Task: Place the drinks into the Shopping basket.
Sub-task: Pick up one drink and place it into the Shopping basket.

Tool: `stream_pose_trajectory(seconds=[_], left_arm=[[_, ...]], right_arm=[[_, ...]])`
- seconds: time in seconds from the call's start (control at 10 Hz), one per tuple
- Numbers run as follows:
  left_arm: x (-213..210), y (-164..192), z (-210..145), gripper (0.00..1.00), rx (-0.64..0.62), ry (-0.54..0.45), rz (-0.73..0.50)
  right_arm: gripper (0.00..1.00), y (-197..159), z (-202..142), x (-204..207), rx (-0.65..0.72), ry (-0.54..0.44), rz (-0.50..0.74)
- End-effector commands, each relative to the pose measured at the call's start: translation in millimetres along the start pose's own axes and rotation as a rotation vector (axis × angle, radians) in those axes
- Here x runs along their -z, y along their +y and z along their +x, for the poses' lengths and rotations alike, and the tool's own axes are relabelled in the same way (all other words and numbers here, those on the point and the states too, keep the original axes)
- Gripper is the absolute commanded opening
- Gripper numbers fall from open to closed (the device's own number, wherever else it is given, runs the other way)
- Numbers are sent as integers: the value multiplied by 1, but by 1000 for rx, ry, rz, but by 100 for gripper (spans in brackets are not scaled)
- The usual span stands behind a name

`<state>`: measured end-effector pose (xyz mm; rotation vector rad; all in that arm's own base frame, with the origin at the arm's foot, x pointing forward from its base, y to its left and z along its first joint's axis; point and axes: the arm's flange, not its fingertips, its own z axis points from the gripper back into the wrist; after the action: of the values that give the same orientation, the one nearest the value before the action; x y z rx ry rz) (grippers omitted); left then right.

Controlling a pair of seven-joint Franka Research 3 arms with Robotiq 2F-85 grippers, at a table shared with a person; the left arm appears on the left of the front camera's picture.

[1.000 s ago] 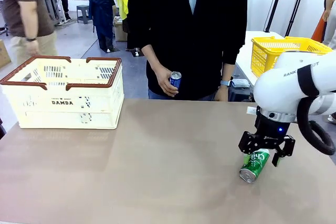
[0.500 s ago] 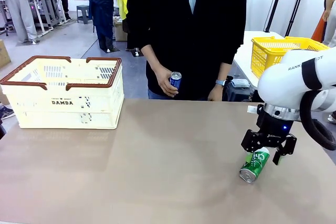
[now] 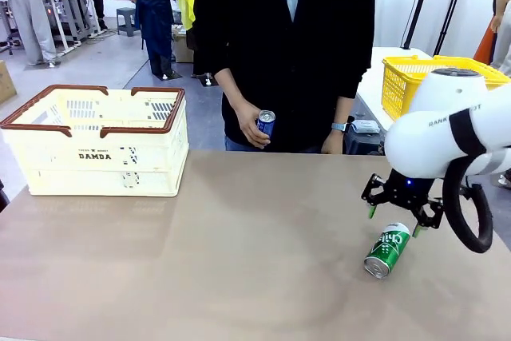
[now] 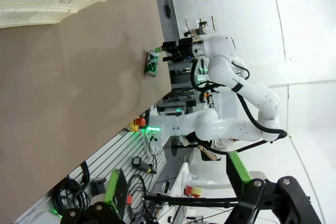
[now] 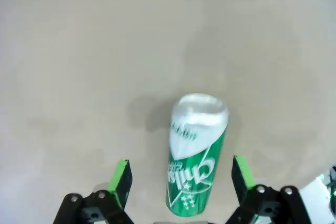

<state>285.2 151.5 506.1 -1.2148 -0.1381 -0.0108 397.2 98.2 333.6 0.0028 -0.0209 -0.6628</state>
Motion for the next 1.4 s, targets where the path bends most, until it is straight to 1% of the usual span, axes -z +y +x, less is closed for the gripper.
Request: stream_pose_trajectory(seconds=[0.0, 0.2, 0.4, 0.7, 1.1, 1.2, 1.3], left_arm=[[-1, -1, -1, 100, 17, -2, -17], [-1, -1, -1, 100, 17, -2, -17], [-1, -1, -1, 100, 17, -2, -17], [-1, -1, -1, 100, 17, -2, -17], [-1, -1, -1, 100, 17, -2, -17], [-1, -1, -1, 100, 17, -2, -17], [-1, -1, -1, 100, 17, -2, -17]], right_arm=[[100, -20, -22, 20, 131, -64, -155], [100, -21, -25, 21, 80, -16, -150], [100, -19, -23, 21, 59, 14, -103], [100, -19, -21, 35, 31, 79, -77], [100, -24, -17, 59, 5, 157, -109], [40, -25, -18, 60, -27, 176, -111], [0, -23, -18, 61, -43, 195, -103]])
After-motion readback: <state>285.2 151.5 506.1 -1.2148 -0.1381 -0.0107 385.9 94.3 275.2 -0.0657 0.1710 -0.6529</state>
